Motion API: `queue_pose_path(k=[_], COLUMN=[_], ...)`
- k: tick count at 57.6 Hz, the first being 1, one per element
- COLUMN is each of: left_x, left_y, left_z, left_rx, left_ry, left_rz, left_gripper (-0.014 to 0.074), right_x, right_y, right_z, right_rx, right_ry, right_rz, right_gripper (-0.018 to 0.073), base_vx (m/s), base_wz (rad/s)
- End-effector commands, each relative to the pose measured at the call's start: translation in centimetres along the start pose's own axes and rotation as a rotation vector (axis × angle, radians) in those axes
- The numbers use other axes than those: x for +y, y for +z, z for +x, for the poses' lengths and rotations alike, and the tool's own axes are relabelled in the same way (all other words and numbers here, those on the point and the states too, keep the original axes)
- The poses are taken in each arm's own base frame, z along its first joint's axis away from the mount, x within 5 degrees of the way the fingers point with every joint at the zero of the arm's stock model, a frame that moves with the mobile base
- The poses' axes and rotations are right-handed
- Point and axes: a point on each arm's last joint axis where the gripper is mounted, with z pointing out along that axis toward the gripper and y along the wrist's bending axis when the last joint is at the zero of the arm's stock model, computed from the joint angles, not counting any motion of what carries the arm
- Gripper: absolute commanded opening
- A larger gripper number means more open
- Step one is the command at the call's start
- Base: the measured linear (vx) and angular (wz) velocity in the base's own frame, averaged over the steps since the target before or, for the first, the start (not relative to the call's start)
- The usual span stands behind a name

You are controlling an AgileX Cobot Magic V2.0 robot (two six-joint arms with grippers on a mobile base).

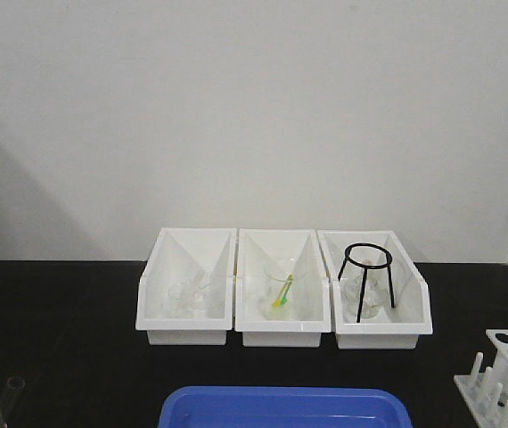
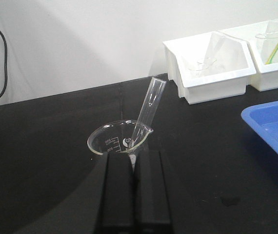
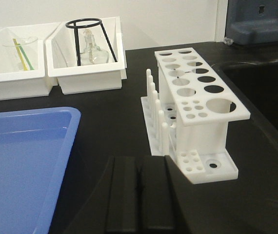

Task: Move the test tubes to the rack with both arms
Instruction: 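Lower the left gripper over the beaker and grasp the clear test tube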

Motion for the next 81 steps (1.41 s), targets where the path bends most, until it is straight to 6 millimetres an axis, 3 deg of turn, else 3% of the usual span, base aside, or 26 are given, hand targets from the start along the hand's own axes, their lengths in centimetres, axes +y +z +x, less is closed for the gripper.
queue_pose_path(k=[1,13,31,43,62,68,69,81], left_x=[-0.1,0.0,0.0,0.1,0.2,0.3,0.5,1.3], left_y=[0.1,-0.2,-0.3,-0.2,-0.5,-1.1,-1.8,-3.1], left_z=[-0.3,-1.7,-1.9,-1.7,-2.6,-4.4,-6.6,-14.7], left_rx=[-0.107,-0.263,-0.285,-0.27,-0.355,-0.413,-0.46,-0.546], left_ry=[-0.011,-0.013,-0.016,-0.209,-0.199,-0.199,-0.199,-0.097], left_rz=[0.0,-0.003,-0.003,0.014,0.012,0.012,0.013,-0.012], left_gripper=[-0.0015,-0.0015,-0.0015,-0.0015,-0.0015,-0.0015,-0.0015,-0.0015], right_x=[0.1,0.1,0.2,0.2,0.3,0.5,0.6,1.1], right_y=[0.0,-0.1,-0.1,-0.2,-0.4,-1.1,-2.0,-5.2], right_z=[-0.7,-1.3,-1.5,-1.8,-2.7,-4.3,-6.1,-14.5], right_rx=[-0.107,-0.173,-0.201,-0.23,-0.331,-0.467,-0.537,-0.691], right_ry=[-0.022,-0.019,-0.017,-0.022,-0.044,-0.057,-0.055,-0.061], right_rz=[-0.007,-0.015,-0.018,-0.02,-0.028,-0.037,-0.04,-0.043], right_gripper=[-0.0008,-0.0008,-0.0008,-0.0008,-0.0008,-0.0008,-0.0008,-0.0008], base_vx=[0.0,0.0,0.0,0.0,0.0,0.0,0.0,0.0], base_wz=[0.0,0.0,0.0,0.0,0.0,0.0,0.0,0.0])
